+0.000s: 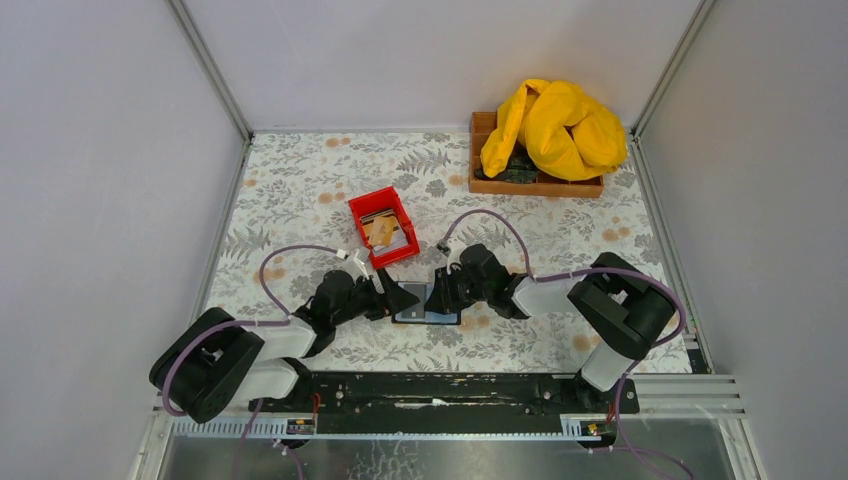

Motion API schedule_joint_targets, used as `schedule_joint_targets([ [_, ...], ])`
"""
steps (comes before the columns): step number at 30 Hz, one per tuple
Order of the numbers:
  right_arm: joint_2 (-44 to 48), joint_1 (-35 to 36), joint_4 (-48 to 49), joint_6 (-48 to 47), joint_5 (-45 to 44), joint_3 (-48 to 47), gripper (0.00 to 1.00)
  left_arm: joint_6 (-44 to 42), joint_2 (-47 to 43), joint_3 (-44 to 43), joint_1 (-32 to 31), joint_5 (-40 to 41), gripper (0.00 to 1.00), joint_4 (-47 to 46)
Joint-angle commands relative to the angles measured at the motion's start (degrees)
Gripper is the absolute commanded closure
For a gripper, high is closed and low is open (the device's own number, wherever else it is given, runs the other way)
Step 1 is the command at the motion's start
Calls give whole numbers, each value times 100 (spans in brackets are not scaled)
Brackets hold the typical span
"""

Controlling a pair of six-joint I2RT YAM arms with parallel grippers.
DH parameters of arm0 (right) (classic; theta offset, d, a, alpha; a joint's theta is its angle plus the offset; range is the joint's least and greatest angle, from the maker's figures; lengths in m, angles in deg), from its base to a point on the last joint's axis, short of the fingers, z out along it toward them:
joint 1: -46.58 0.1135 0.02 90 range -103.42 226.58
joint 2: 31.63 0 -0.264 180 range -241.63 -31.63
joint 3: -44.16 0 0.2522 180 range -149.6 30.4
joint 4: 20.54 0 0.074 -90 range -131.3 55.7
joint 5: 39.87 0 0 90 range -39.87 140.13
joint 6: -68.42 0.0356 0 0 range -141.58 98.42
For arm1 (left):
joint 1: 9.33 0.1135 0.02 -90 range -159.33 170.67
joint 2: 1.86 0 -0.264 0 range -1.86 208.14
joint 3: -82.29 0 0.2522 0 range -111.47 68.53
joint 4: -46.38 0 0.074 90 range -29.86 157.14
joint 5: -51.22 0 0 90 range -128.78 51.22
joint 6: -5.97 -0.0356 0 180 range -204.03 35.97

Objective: Take the credit cards out of the card holder

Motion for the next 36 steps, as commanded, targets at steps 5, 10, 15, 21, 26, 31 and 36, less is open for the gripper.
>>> schedule_joint_targets([
  [5, -226, -51, 485, 196, 373, -126, 74, -65, 222, 184, 41, -50, 17, 345],
  [10, -174, -73, 618, 213, 396, -135, 76, -68, 288, 212, 43, -95, 17, 254],
  [15, -109, -121, 540, 218, 218, -20, 81, -38, 197, 248, 39, -172, 17, 163],
  [21, -89, -199, 119, 116, -146, -17, 99, -129, -444, 81, 47, -117, 16, 719],
  [26, -215, -256, 41, 123, -74, -72, 100, -175, -740, -8, 72, -131, 16, 975],
  [31, -274, -266, 32, 124, -31, -94, 100, -189, -504, -49, 74, -175, 16, 814],
  [36, -353, -273, 30, 121, 37, -103, 100, -53, -256, -104, 74, -399, 16, 426],
])
